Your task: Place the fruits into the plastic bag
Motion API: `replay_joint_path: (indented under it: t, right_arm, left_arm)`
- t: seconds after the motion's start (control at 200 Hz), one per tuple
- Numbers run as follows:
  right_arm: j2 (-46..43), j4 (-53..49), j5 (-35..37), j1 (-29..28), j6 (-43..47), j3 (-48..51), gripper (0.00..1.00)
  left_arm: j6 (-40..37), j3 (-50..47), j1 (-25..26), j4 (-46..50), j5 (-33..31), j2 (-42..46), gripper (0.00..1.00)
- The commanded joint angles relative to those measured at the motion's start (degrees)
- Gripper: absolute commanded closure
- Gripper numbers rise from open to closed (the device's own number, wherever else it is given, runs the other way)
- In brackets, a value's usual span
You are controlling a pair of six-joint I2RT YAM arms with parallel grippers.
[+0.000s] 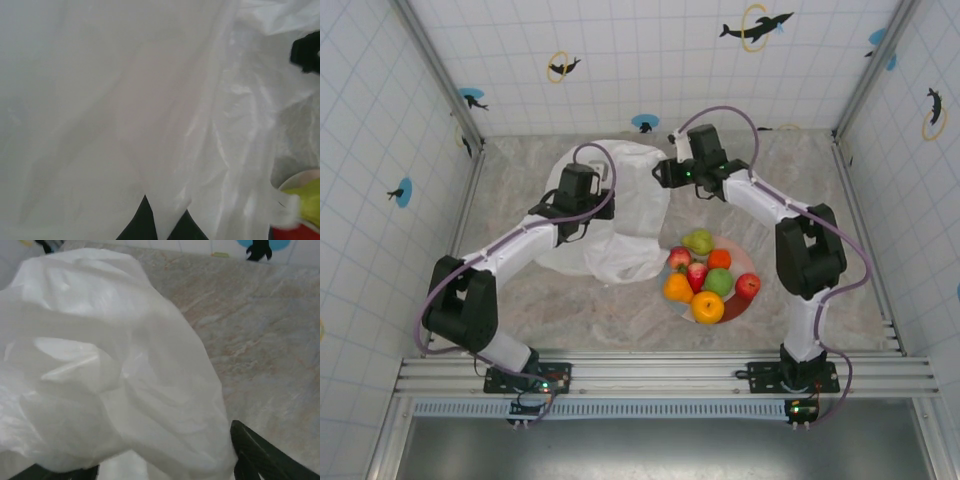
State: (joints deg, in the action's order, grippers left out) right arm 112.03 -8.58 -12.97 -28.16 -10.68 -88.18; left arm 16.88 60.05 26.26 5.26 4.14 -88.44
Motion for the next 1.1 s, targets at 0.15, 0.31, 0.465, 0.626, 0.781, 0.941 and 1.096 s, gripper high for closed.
replay_joint_path:
  t: [0.15,0.31,0.465,0.626,0.781,0.941,1.096]
  right_arm:
    - [-12.2,9.2,2.5,-0.7,-4.4,16.5,0.01]
    - [-17.4,16.4,0.2,1.0,-6.3,27.2,0.0]
    - [-14.8,19.6,-4.0,2.1,-11.5,28.8,0.01]
    - [-13.5,30.9,-4.3,1.0,-20.4,34.1,0.03]
    - [-13.0,36.5,-3.9,0.5,-22.7,37.9,0.03]
    - [-10.0,40.1,-5.6,-1.2,-21.9,37.9,0.08]
    - [-6.0,45.9,-6.8,-2.5,-25.1,36.7,0.37]
  left_arm:
    - [6.6,-2.4,-0.9,-1.2,1.2,2.3,1.0]
    - [5.9,-2.8,-1.4,-1.0,2.7,3.8,1.0]
    - [5.5,-2.8,-1.4,-1.3,6.3,5.4,1.0]
    - [6.9,-3.3,-4.2,-2.4,8.3,7.0,1.0]
    - [8.5,-3.6,-5.3,-3.5,9.9,8.2,1.0]
    - [11.0,-5.1,-7.1,-5.4,13.6,9.0,1.0]
    - [12.3,-5.3,-8.1,-6.0,15.5,8.8,1.0]
